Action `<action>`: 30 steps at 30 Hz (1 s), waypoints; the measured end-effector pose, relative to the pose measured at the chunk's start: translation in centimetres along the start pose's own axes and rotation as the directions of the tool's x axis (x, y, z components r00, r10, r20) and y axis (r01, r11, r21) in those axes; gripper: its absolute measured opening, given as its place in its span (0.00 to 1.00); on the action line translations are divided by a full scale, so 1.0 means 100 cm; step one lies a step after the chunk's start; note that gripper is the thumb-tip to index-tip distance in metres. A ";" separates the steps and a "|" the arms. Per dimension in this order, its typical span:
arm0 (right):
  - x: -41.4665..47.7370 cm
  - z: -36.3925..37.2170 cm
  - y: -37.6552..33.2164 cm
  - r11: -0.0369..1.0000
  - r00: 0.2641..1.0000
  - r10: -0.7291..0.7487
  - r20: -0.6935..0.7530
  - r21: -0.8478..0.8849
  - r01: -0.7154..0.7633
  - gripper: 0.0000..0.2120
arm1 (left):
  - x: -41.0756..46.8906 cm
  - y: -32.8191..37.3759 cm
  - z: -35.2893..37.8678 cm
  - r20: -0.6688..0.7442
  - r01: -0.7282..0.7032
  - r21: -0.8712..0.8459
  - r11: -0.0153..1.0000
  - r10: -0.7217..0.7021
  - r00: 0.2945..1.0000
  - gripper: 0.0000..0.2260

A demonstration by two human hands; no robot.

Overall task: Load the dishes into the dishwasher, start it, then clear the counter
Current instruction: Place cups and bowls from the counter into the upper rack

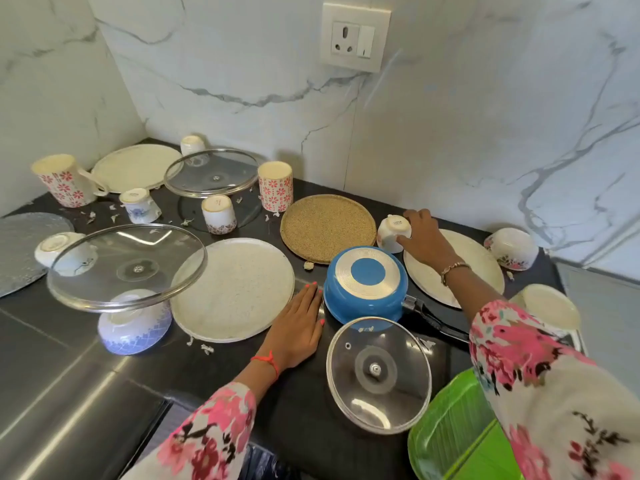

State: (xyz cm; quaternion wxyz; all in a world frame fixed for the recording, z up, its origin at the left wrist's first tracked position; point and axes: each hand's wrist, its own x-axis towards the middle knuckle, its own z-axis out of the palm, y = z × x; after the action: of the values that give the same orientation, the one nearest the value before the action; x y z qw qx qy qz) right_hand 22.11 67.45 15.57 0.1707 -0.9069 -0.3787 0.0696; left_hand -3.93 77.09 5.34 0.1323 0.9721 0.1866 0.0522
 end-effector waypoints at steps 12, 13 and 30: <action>0.068 0.028 0.004 0.990 0.963 0.121 0.242 0.044 -0.135 0.36 | 0.003 -0.004 0.007 -0.022 -0.008 0.020 1.000 0.009 1.000 0.28; 0.069 0.029 0.005 0.989 0.964 0.121 0.236 0.052 -0.137 0.36 | 0.003 -0.004 0.006 -0.020 -0.007 0.013 1.000 0.008 1.000 0.28; -0.036 -0.033 -0.025 0.979 0.997 0.043 -0.062 0.200 -0.030 0.34 | -0.036 0.009 -0.006 0.040 0.037 0.013 0.999 -0.038 0.998 0.39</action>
State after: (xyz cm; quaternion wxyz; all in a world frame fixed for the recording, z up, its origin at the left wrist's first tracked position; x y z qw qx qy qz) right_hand 18.75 65.68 19.56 0.2714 -0.8940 -0.3474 0.0803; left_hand -7.09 75.10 5.99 0.1309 0.9701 0.2025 0.0291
